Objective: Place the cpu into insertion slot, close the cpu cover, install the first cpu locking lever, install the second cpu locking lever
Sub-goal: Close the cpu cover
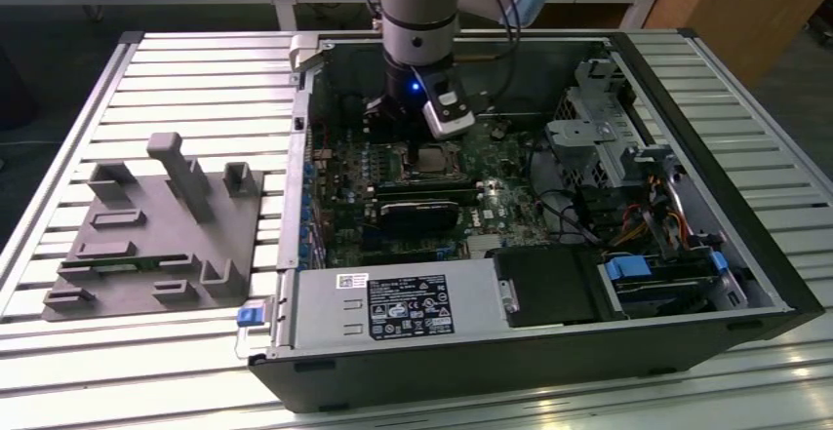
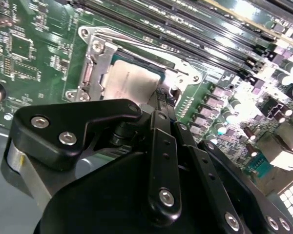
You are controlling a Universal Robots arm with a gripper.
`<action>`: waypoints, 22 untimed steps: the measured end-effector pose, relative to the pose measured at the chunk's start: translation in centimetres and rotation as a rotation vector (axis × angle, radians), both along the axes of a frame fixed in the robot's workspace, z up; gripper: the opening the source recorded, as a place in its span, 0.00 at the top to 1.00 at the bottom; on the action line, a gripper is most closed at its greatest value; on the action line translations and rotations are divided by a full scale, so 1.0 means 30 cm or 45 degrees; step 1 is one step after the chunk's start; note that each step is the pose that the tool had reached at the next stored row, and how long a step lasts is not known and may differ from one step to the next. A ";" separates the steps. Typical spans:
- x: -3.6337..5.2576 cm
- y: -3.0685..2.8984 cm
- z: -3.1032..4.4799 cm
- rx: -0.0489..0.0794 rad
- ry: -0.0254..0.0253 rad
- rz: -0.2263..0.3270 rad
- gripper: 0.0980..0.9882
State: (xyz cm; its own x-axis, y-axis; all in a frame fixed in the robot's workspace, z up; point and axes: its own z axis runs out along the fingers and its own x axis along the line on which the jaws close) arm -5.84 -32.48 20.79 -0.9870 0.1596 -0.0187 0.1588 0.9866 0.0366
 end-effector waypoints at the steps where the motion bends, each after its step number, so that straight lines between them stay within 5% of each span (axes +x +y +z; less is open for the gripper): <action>1: -0.004 0.000 -0.002 0.000 0.0000 0.000 0.99; 22: -0.022 0.000 -0.029 0.000 0.0001 0.000 0.99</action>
State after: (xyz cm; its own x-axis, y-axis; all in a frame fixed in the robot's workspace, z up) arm -6.48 -32.48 19.92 -0.9870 0.1596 -0.0187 0.1588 0.9866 0.0364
